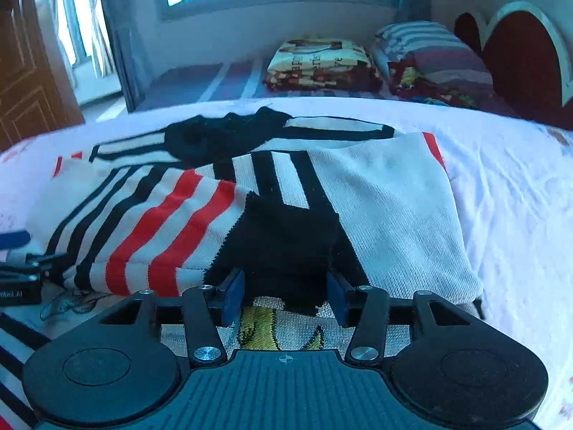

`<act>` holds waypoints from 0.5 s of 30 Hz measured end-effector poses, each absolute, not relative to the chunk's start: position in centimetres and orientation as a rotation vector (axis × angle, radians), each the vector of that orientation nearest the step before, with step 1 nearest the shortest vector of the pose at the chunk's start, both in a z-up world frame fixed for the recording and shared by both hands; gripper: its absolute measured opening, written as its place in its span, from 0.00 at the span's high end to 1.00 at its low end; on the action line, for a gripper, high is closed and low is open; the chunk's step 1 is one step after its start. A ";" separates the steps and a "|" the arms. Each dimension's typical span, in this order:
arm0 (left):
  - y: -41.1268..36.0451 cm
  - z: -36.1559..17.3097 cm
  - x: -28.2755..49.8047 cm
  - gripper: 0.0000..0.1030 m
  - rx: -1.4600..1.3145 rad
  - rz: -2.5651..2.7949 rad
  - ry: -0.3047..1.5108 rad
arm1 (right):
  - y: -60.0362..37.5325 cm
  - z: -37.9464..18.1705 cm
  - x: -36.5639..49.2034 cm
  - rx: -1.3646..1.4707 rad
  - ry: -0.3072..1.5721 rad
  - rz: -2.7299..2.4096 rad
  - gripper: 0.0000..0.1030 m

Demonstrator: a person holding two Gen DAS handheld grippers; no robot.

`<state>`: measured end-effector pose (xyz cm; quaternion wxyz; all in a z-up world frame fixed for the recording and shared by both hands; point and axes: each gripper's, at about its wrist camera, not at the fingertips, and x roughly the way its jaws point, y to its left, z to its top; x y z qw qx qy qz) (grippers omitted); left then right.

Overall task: Fold small clothes
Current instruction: 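Move both tools to the black hem band and grasp it with the left tool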

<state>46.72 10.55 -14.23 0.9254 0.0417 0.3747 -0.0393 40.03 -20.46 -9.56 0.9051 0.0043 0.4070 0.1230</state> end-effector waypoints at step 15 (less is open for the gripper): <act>12.3 -11.9 36.0 0.13 0.064 0.007 0.786 | -25.1 -6.5 33.4 0.087 0.764 0.266 0.52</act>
